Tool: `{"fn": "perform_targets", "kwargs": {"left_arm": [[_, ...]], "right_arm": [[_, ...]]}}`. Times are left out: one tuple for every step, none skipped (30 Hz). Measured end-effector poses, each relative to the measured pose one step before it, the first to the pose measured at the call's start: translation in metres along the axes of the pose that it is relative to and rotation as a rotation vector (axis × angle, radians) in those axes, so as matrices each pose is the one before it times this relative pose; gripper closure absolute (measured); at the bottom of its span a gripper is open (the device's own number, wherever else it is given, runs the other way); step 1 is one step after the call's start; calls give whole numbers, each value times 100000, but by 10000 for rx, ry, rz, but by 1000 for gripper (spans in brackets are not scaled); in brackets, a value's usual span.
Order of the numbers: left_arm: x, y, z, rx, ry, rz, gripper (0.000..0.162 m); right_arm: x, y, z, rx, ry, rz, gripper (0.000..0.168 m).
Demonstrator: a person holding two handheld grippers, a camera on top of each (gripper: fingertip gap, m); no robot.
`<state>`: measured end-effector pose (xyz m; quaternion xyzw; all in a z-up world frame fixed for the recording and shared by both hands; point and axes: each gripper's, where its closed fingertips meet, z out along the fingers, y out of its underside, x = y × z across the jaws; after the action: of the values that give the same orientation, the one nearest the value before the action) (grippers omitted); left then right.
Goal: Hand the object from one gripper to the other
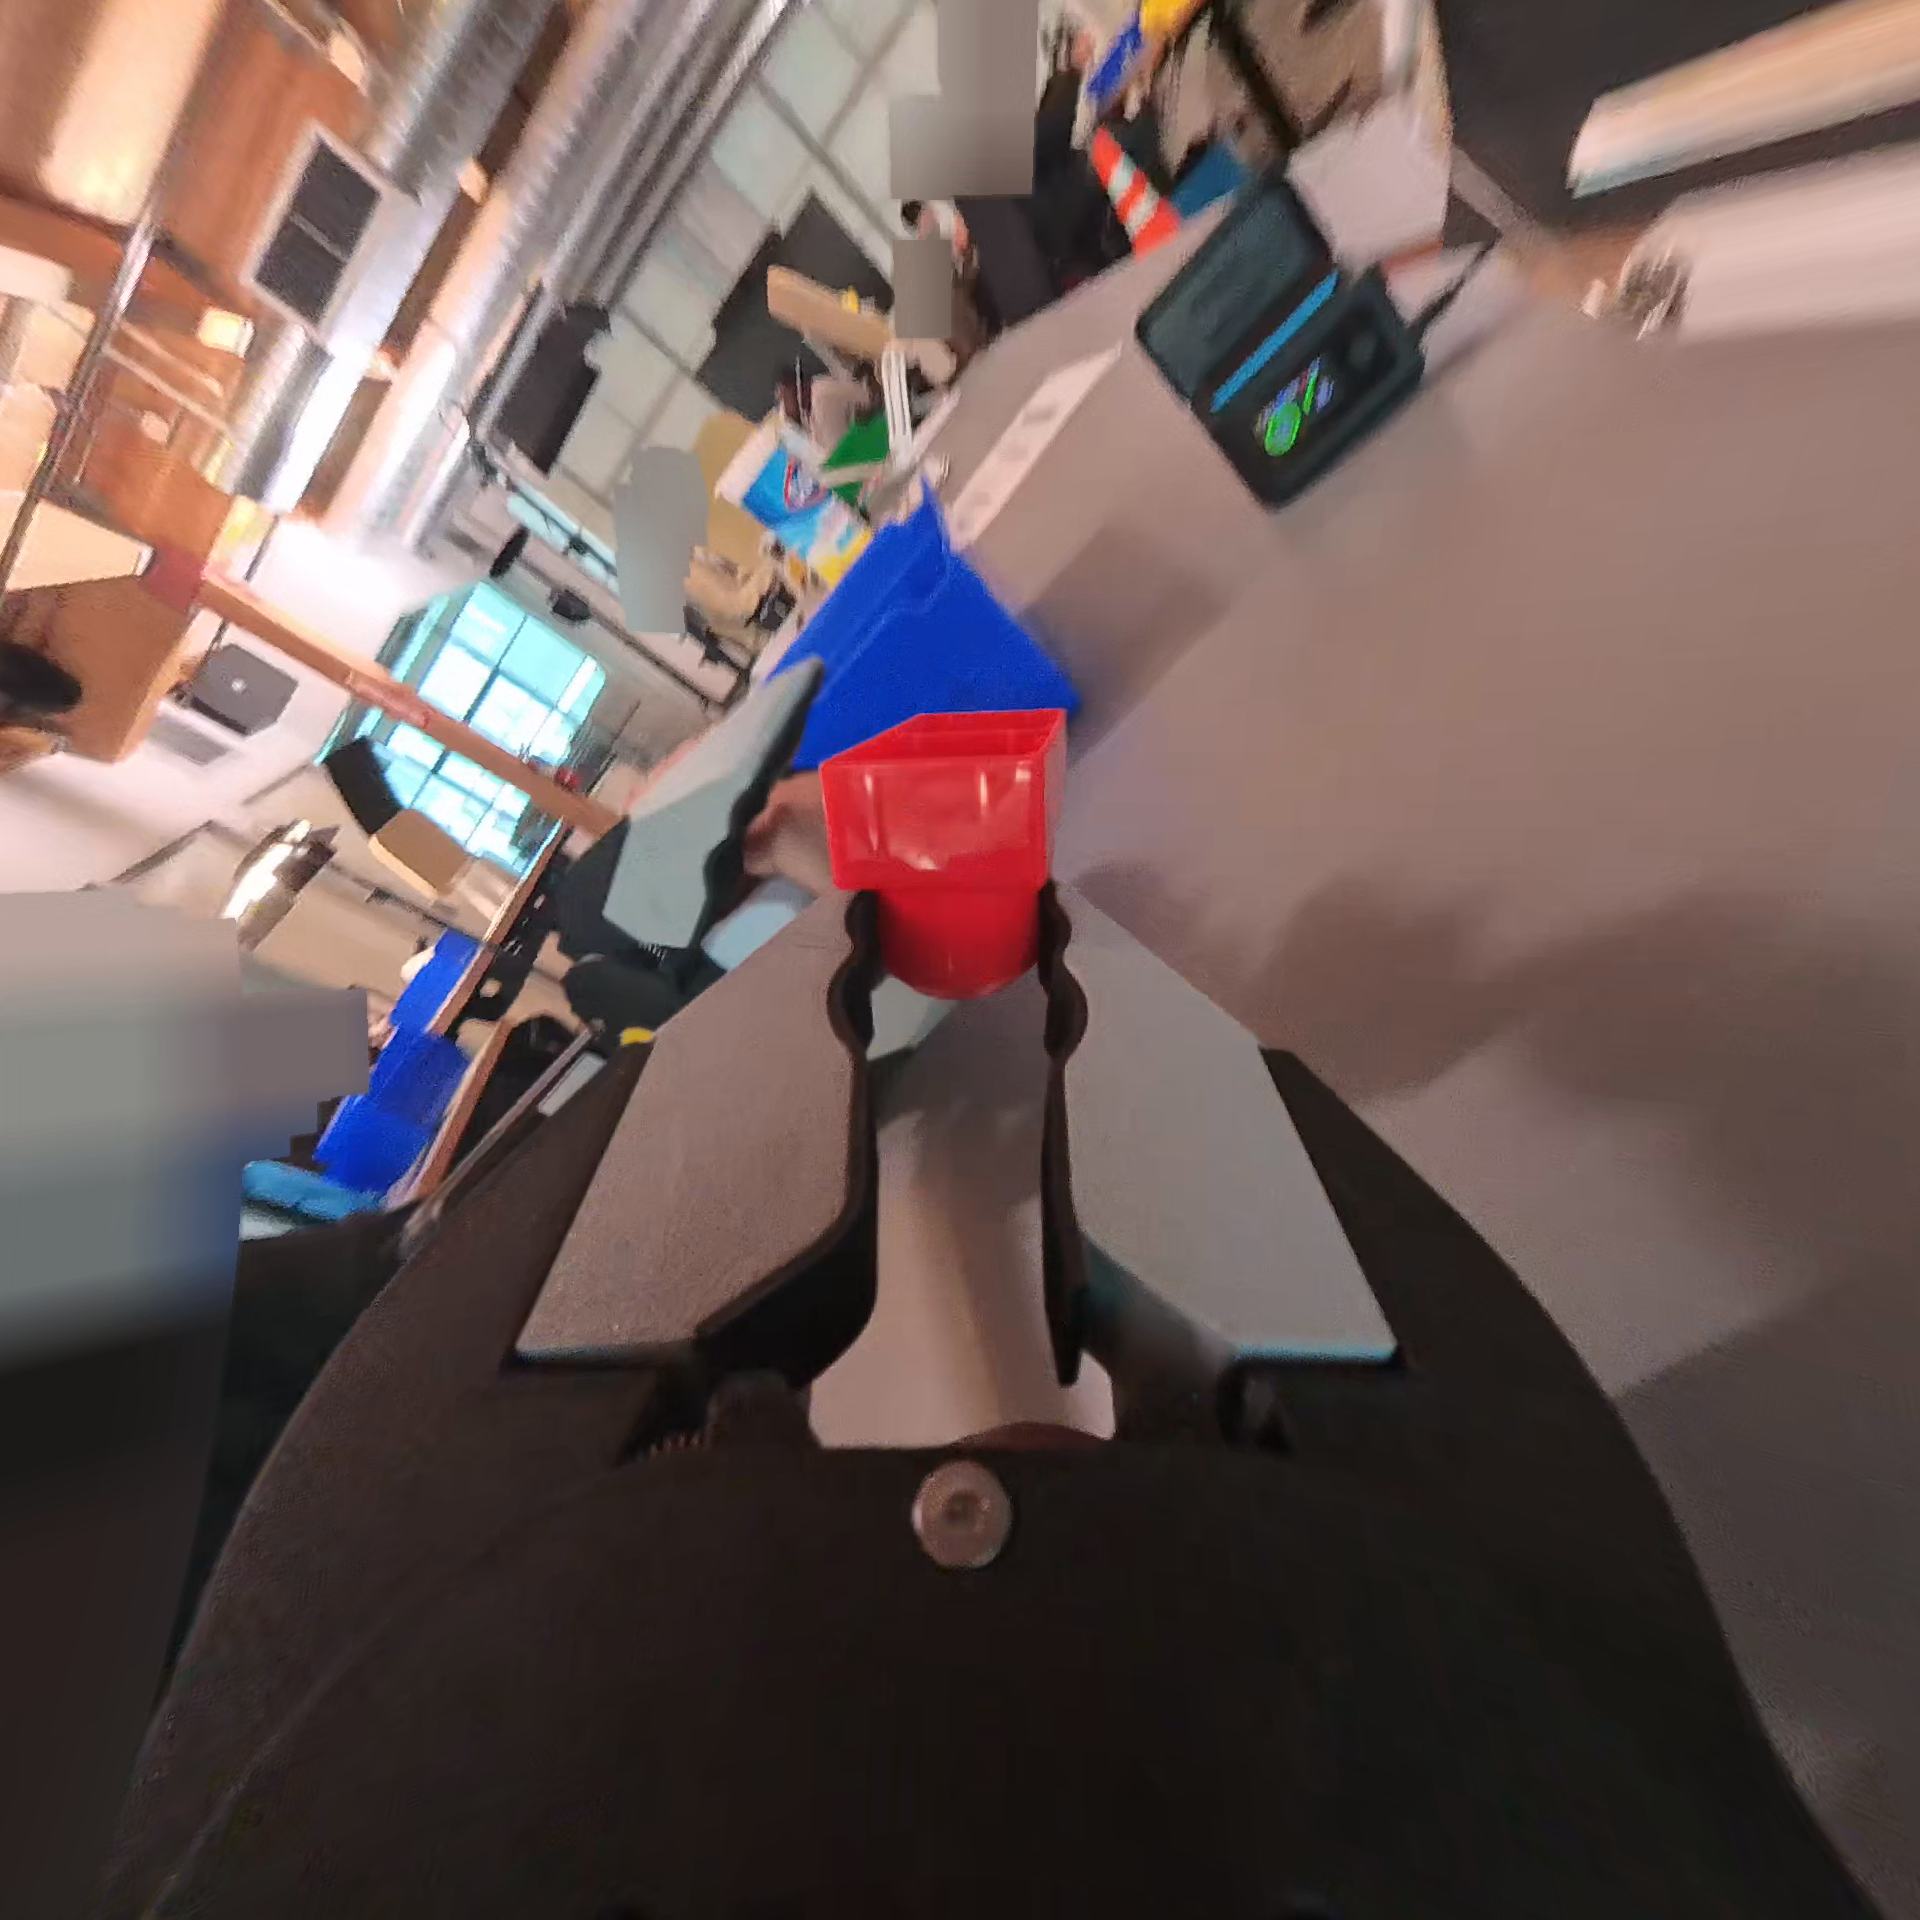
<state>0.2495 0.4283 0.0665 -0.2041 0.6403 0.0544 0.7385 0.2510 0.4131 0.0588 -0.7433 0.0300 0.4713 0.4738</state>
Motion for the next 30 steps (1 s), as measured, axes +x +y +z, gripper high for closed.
{"fn": "perform_targets", "kwargs": {"left_arm": [[99, -300, -115, 110, -68, 278, 98], [12, -135, -70, 42, -143, 248, 95], [-1, -145, -81, 92, -161, 230, 96], [17, -233, -159, 185, -149, 245, 98], [27, -216, -196, 187, -152, 308, 98], [-224, -185, -220, 142, -283, 316, 100], [-376, -220, -212, 155, -315, 241, 102], [-257, -146, -154, 96, -187, 111, 103], [-7, -15, -85, 22, -35, 36, 103], [158, 53, -36, 9, 25, 43, 103], [112, 66, -16, 23, -39, 102, 100], [-125, 23, -73, 44, -156, 154, 100], [-271, -49, -139, 70, -155, 109, 111], [-303, -158, -201, 130, -77, 39, 122], [-130, 59, -98, -35, 95, -45, 122], [-67, 159, -30, -104, 189, -220, 122], [99, 157, -25, -98, 325, -458, 123], [213, 218, 2, -78, 410, -655, 123], [193, 484, 7, -160, 415, -851, 124], [136, 481, -17, -65, 457, -1032, 124], [242, 277, -74, 69, 672, -1353, 124], [48, 49, -110, 175, 661, -1656, 124], [60, -155, -88, 226, 771, -1875, 124], [154, -563, -168, 408, 891, -2078, 124], [43, -1167, -337, 817, 792, -2049, 124], [89, -1319, -380, 895, 732, -1843, 124], [505, -935, -276, 618, 868, -1496, 124], [375, -458, -143, 348, 580, -978, 124], [437, -50, 5, 153, 438, -511, 124], [889, 333, 173, -65, 650, -406, 124]], "right_arm": [[-80, 754, 90, -443, -139, 272, 141], [-17, 374, 120, -189, -53, 191, 141], [-32, 78, 107, -18, 6, 58, 141], [-264, 95, 103, -40, -135, 119, 141], [-407, 96, 87, -56, -253, 239, 141], [-380, 86, 37, -48, -207, 179, 141], [-407, 180, 36, -107, -204, 85, 141], [-531, 274, 68, -161, -299, 97, 141], [-553, 263, 100, -150, -326, 125, 141], [-508, 261, 129, -147, -282, 86, 141], [-560, 339, 175, -195, -334, 83, 141], [-380, 374, 192, -208, -252, 85, 141], [8, 342, 184, -185, -24, 28, 140], [246, 310, 140, -184, 140, -30, 140], [-9, 180, 123, -112, 1, -55, 140], [-178, -19, 89, -2, -72, -81, 140], [-118, -48, 72, -2, 3, -142, 140], [-7, 4, -8, -50, 115, -183, 139], [211, -56, -164, -41, 306, -271, 139], [483, -234, -357, 33, 521, -402, 134], [606, -447, -502, 144, 638, -520, 126], [593, -619, -582, 232, 641, -639, 119], [425, -738, -529, 297, 567, -756, 116], [113, -730, -409, 296, 402, -799, 112], [-384, -542, -228, 207, 106, -753, 109], [-758, -335, -62, 100, -148, -661, 109], [-744, -307, 62, 94, -149, -578, 108], [-591, -383, 145, 179, -68, -556, 105], [-545, -416, 184, 237, -31, -545, 104], [-458, -405, 190, 246, 13, -503, 104]]}}
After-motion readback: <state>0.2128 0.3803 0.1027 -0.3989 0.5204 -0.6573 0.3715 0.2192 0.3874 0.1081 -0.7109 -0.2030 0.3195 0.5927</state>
